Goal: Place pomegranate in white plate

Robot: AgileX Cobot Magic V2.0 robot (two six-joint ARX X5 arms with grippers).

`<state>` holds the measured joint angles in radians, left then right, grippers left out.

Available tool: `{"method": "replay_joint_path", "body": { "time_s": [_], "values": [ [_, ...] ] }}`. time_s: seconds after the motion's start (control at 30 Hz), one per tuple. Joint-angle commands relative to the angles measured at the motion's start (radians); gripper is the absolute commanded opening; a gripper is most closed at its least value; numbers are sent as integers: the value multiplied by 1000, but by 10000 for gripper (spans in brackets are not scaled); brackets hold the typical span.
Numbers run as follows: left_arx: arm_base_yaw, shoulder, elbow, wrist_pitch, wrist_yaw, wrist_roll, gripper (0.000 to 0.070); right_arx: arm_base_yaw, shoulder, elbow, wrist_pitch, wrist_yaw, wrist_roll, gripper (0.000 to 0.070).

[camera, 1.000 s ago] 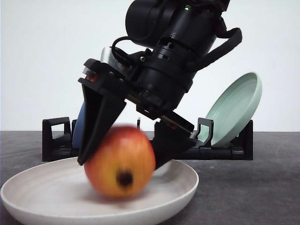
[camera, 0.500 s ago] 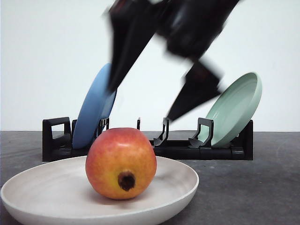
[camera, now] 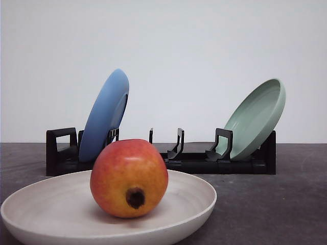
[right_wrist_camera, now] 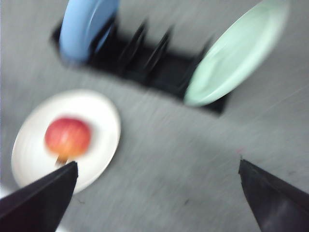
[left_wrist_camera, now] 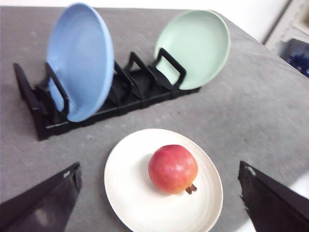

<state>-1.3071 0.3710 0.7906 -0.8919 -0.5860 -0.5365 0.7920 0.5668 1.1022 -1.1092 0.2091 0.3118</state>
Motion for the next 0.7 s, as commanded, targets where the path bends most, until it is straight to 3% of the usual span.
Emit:
{"method": "replay_joint_path", "body": {
  "time_s": [0.0,0.23,0.27,0.3,0.33,0.37,0.4,0.43,0.67],
  "values": [
    [-13,1,6,19,-27,7,631,11,-56,-14,12,6,22,700],
    [-13,1,6,70,-46,60,628,11,-185,-131,15,-1,44,700],
    [-13,1,6,70,-46,63,586,11,-185,-139,15,-1,50,687],
    [-13,1,6,70,-46,68,485,11,-184,-143,15,-2,52,653],
    [-13,1,6,70,-46,78,218,11,-182,-144,15,-7,53,477],
    [-13,1,6,70,-46,85,34,11,-180,-144,16,-14,52,246],
    [-13,1,6,72,-47,87,23,11,-178,-144,16,-22,50,44],
    [-13,1,6,75,-47,87,20,11,-177,-144,17,-25,49,13],
    [-13,1,6,77,-46,87,0,11,-177,-144,16,-24,47,29]
  ]
}}
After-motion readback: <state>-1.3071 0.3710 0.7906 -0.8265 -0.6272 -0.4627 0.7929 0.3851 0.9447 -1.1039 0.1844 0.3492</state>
